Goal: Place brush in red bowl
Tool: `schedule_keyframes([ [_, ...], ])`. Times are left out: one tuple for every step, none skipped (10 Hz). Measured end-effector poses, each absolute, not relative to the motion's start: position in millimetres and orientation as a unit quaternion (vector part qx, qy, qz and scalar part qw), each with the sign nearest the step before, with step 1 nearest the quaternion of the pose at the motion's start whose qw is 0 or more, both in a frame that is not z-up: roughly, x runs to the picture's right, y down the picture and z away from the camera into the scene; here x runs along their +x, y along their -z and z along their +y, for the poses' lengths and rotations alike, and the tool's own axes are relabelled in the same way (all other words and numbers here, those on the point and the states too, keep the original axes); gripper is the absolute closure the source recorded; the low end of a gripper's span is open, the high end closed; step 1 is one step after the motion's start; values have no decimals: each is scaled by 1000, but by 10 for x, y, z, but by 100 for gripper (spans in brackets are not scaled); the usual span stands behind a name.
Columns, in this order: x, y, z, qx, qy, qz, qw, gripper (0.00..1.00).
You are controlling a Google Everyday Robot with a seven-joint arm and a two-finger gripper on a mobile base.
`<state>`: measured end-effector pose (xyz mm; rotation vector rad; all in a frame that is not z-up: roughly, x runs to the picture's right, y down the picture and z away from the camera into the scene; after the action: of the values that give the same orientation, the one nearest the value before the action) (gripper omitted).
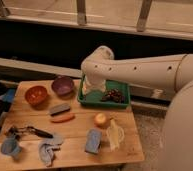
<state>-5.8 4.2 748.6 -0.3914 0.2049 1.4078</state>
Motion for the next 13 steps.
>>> schedule_keyframes([
  [-296,-7527,30,-188,-629,80,750,34],
  [-518,-7544,38,-197,-613,68,762,34],
  [-781,-7553,67,-209,-592,54,776,34],
  [-1039,-7554,113,-223,-572,39,788,34],
  [-1370,-7510,220,-244,-546,20,801,34],
  [-1559,-7450,309,-257,-529,8,809,34],
  [-1794,-7332,473,-278,-498,-10,822,34],
  [-1917,-7250,559,-289,-478,-22,829,34],
  [-1960,-7220,593,-293,-471,-27,832,34],
  [-1962,-7219,595,-293,-470,-27,832,34],
  [-1950,-7221,590,-293,-471,-27,831,34],
  [-1950,-7218,584,-293,-471,-27,832,34],
  [-1955,-7223,584,-294,-466,-28,834,34],
])
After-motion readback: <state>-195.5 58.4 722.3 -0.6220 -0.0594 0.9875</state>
